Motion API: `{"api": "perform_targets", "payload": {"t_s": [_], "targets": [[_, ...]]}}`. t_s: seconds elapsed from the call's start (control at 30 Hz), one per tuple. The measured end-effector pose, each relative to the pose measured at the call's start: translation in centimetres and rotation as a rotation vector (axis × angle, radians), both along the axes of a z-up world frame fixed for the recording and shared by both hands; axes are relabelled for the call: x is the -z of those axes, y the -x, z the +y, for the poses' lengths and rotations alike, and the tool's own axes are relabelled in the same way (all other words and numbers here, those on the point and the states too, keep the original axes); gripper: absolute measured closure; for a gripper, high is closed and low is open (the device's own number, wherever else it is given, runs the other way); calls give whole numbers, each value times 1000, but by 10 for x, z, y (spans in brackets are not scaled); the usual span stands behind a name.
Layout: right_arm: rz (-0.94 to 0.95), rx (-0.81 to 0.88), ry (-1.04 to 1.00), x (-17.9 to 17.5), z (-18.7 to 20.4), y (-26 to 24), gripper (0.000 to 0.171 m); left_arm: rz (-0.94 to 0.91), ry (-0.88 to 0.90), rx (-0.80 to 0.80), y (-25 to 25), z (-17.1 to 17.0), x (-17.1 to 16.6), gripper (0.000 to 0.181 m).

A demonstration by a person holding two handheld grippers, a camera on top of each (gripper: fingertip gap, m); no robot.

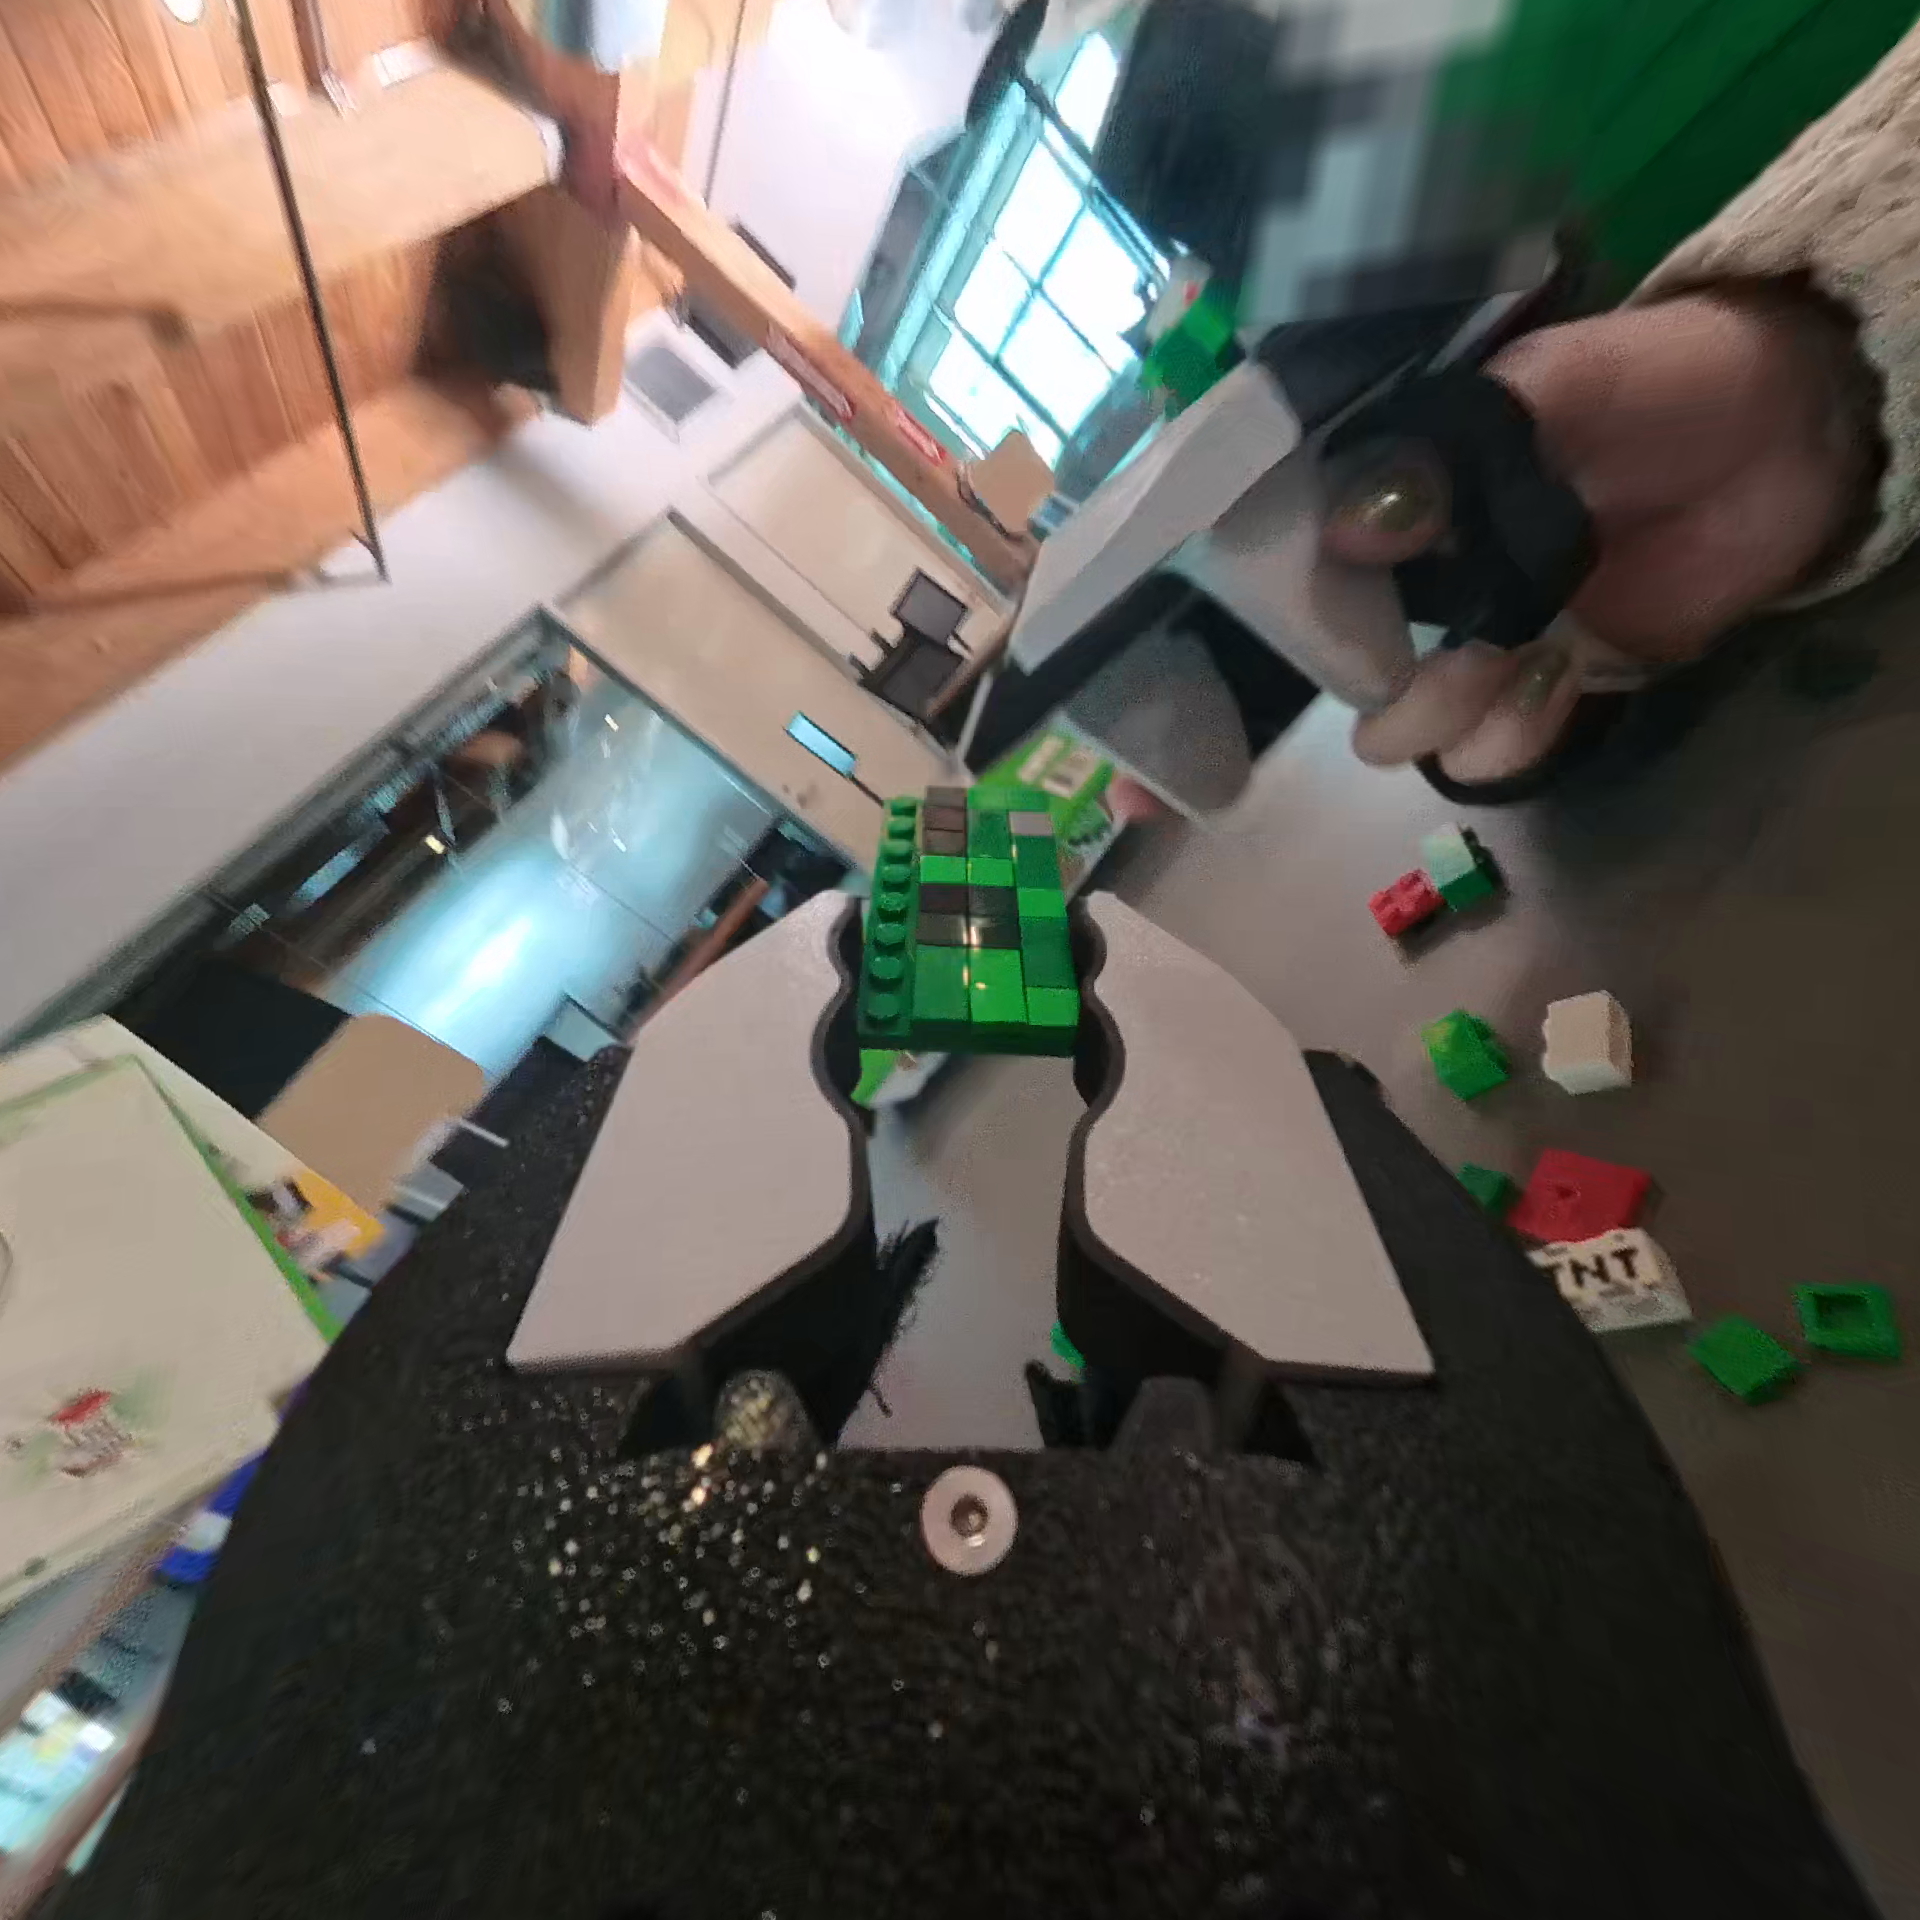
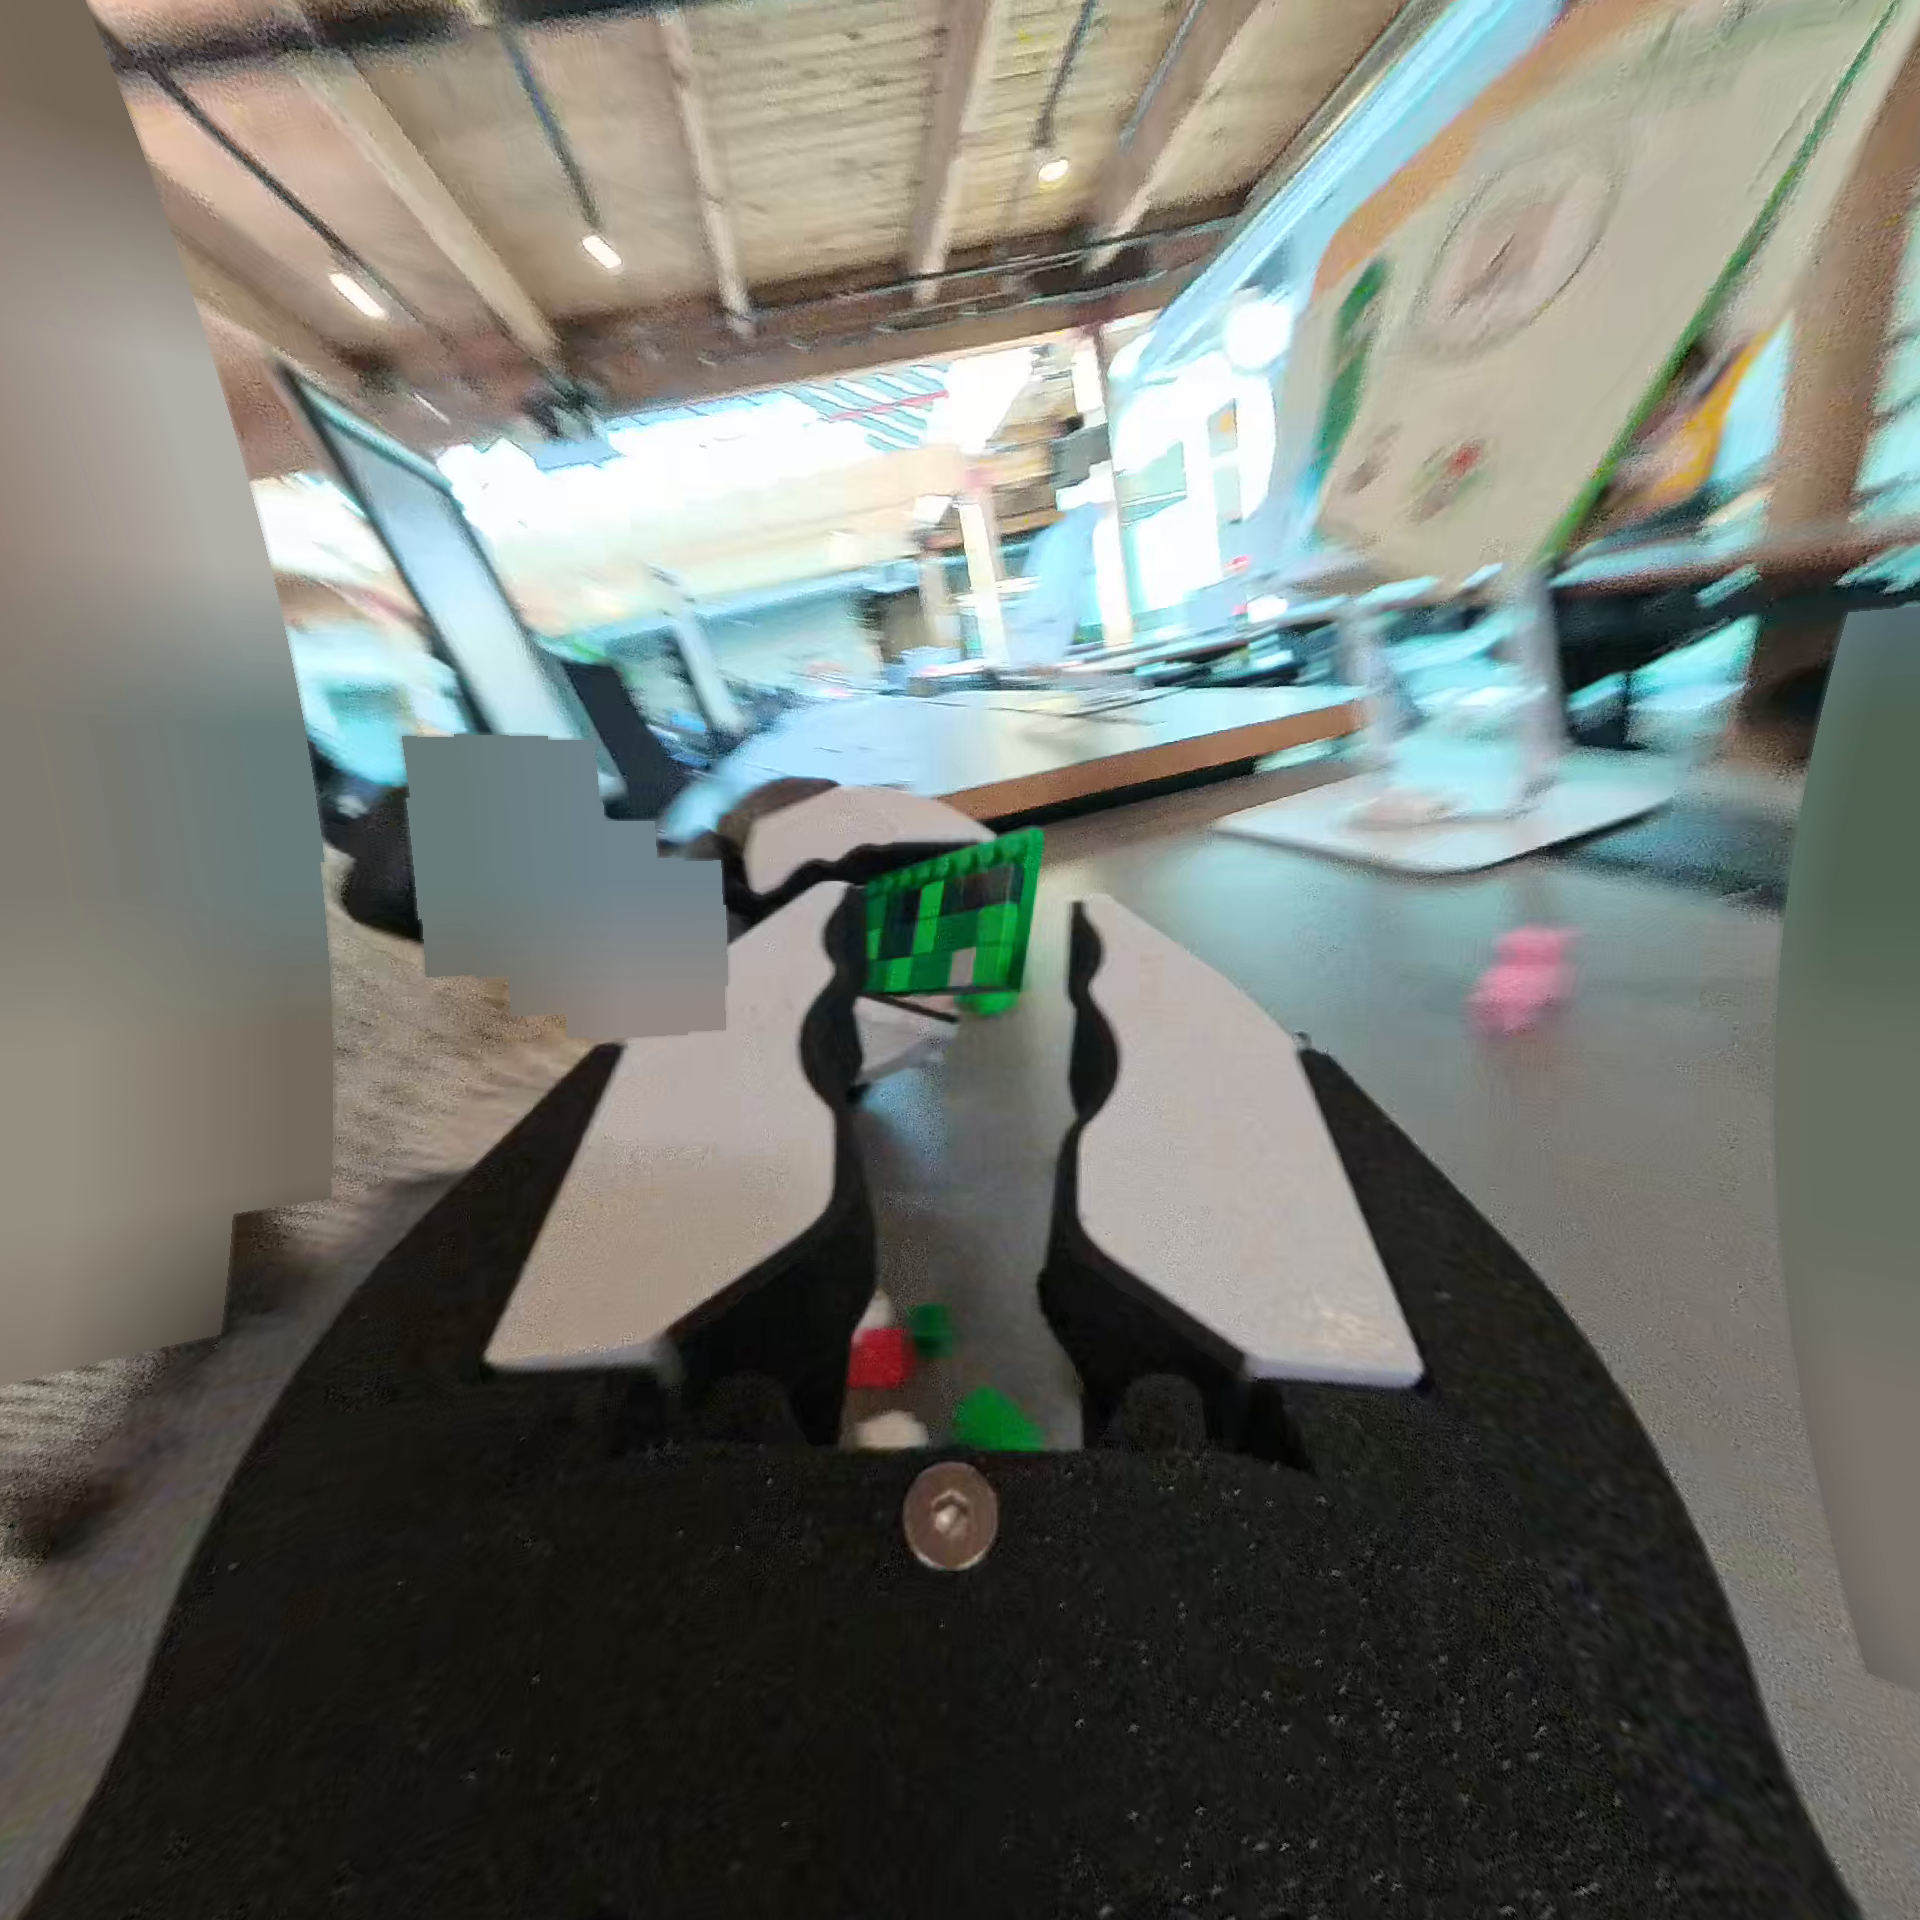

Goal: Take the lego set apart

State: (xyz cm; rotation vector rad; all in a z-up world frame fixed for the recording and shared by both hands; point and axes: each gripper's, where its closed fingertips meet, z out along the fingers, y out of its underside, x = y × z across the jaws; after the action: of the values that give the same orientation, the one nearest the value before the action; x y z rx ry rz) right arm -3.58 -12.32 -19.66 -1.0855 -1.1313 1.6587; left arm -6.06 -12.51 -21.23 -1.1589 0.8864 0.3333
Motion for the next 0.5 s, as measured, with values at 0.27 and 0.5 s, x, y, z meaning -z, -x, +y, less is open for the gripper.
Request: {"api": "perform_targets", "payload": {"t_s": [0.27, 0.5], "targets": [[-288, 518, -970, 50, 24, 15, 121, -278, 452, 85, 11, 20, 35, 144], [-291, 597, -1424, 56, 8, 17, 154, -191, 460, 214, -8, 6, 40, 144]]}}
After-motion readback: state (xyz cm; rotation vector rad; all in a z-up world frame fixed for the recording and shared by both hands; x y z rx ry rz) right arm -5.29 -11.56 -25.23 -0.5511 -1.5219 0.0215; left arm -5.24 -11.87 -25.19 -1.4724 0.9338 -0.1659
